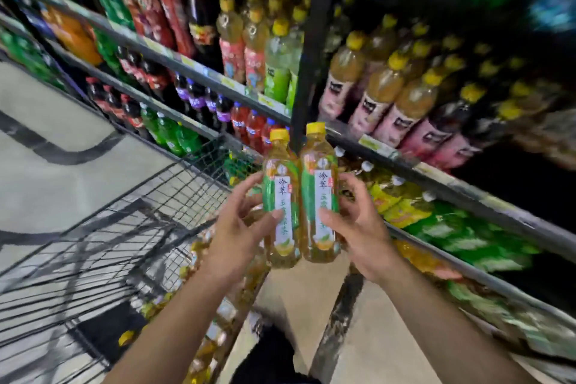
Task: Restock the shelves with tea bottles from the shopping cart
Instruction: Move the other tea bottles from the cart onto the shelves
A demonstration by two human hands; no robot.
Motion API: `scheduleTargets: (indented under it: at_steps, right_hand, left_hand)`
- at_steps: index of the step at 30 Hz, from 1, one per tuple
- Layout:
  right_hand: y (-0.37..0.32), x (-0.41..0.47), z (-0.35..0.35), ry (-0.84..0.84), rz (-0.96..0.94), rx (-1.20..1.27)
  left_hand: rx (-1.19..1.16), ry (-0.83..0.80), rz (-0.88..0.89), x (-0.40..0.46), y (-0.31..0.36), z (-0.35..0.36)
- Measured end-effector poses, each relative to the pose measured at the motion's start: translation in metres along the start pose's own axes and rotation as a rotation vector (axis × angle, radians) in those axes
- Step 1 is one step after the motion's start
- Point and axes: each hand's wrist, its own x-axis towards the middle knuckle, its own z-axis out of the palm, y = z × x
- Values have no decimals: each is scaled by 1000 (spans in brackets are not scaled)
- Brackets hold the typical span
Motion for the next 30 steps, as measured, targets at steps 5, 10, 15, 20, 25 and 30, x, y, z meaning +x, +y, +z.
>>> scheduleTargets:
  at_steps: [5, 10, 15, 20, 25, 30]
  right_hand:
    - [-35, -70, -80, 126, -169, 47]
    - [-61, -157, -156, 236, -320, 61]
    - [-92, -238, -226, 362, -444, 5]
    - [-134, -301, -281, 463, -599, -59]
    - [-175, -358, -333, 556, -723, -67]
    - [-199, -399, -389, 644, -801, -56]
  left_hand:
    - [26, -170, 110, -26, 21, 101]
    - [53, -336, 186, -69, 31, 197]
    - [54, -492, 279, -114, 46, 289]
    - [-4, -603, 369, -146, 73, 374]
    - [-38, -723, 450, -177, 105, 457]
    - [-34, -807, 483, -195, 117, 536]
